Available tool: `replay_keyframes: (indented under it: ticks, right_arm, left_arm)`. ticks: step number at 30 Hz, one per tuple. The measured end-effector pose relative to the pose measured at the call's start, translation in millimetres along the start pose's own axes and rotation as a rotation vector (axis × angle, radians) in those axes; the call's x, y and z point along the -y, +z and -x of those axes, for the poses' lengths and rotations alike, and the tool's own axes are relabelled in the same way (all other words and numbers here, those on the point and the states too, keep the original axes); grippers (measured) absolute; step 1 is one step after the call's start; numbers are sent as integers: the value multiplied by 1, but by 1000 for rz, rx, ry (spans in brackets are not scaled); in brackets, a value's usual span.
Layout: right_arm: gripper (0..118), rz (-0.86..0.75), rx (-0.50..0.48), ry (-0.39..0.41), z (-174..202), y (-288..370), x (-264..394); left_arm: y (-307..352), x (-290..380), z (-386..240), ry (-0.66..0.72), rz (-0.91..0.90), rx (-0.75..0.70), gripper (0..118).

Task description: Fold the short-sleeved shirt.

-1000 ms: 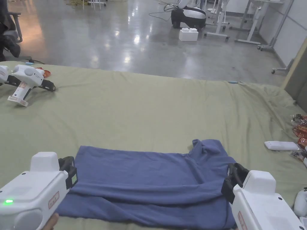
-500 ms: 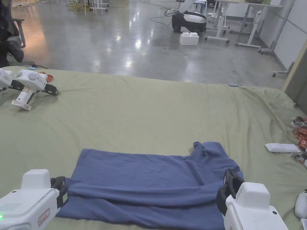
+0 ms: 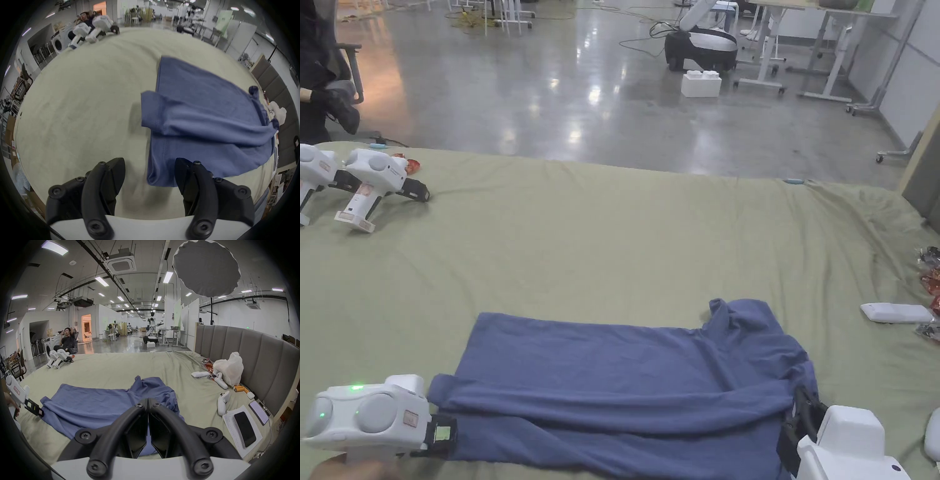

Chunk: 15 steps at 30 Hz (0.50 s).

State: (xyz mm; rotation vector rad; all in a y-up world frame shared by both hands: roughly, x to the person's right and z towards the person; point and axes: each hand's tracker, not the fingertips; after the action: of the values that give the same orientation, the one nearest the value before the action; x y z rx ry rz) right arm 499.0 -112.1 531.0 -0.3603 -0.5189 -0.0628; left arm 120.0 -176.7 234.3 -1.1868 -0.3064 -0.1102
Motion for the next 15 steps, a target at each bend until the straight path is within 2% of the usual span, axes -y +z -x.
replay_keyframes:
  ticks: [2, 5, 8, 9, 10, 11, 12, 13, 15]
  right_arm:
    - [0, 19, 10, -7, -5, 0, 3]
    - [0, 47, 26, -20, -13, -2, 8]
    - [2, 96, 37, -37, -23, -9, 14]
    - [7, 126, 40, -39, -27, -13, 16]
    - [19, 168, 59, -36, -31, -18, 18]
    - [39, 205, 71, -34, -36, -24, 20]
    - [69, 243, 77, -29, -41, -31, 23]
    - [80, 305, 69, -26, -48, -41, 26]
    - [81, 392, 39, -39, -60, -58, 33]
  left_arm:
    - [7, 4, -10, -3, -44, -22, 64]
    - [9, 6, -19, -33, -45, -54, 47]
    - [13, 13, -35, -116, -66, -44, 11]
    - [6, 13, -29, -122, -65, -28, 4]
    - [7, 15, -30, -129, -67, -11, 3]
    - [7, 17, -30, -130, -69, -11, 3]
    - [9, 20, -30, -134, -79, -15, 2]
    - [15, 22, -26, -132, -95, -8, 2]
    - [24, 26, -21, -104, -137, 9, 1]
